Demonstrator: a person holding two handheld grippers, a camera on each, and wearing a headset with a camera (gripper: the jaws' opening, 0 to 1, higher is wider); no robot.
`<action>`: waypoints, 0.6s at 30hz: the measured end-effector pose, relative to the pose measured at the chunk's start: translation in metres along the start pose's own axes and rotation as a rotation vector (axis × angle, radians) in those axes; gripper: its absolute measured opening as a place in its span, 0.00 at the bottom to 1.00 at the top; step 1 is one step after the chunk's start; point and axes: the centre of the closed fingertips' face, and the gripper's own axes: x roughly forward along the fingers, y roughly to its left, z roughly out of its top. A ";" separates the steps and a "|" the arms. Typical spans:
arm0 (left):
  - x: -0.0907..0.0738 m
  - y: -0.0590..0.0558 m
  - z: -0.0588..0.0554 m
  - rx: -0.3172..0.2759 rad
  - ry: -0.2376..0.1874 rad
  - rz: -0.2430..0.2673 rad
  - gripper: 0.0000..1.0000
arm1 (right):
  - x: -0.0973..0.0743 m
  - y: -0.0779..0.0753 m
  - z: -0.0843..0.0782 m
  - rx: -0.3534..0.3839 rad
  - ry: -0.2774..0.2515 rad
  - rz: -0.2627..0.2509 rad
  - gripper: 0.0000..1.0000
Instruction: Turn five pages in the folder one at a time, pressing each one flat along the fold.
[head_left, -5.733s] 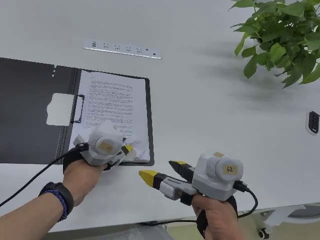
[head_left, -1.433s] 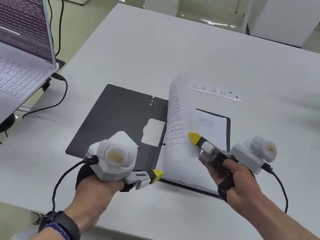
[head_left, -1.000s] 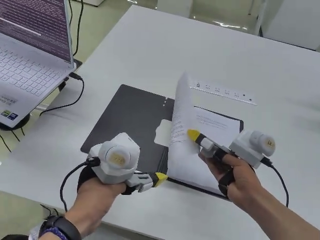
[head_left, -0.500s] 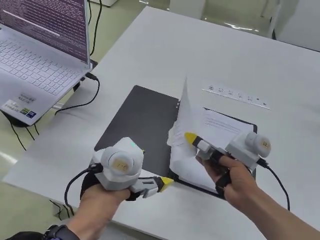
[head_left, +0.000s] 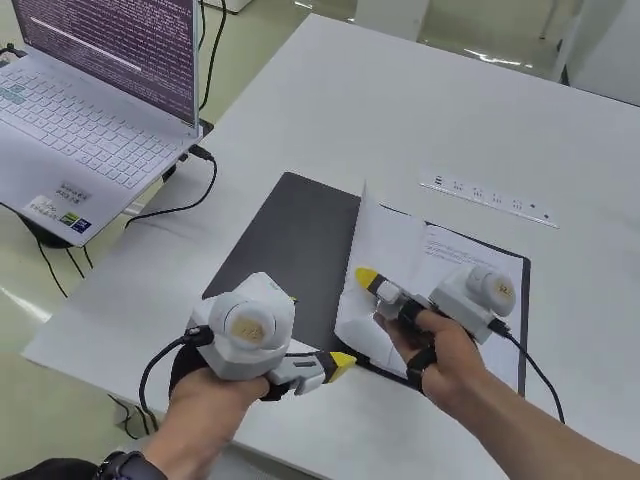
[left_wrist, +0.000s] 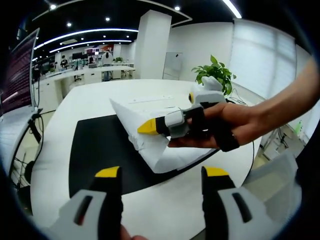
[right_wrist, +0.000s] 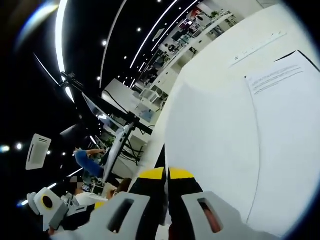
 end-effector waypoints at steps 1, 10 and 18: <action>-0.001 0.001 0.000 -0.002 -0.001 0.004 0.63 | 0.002 0.000 -0.002 0.002 0.005 0.000 0.00; -0.004 0.007 -0.002 -0.021 -0.005 0.024 0.63 | 0.023 -0.004 -0.016 0.017 0.045 -0.009 0.00; -0.004 0.013 -0.003 -0.046 -0.012 0.033 0.63 | 0.033 -0.002 -0.026 0.024 0.071 -0.024 0.00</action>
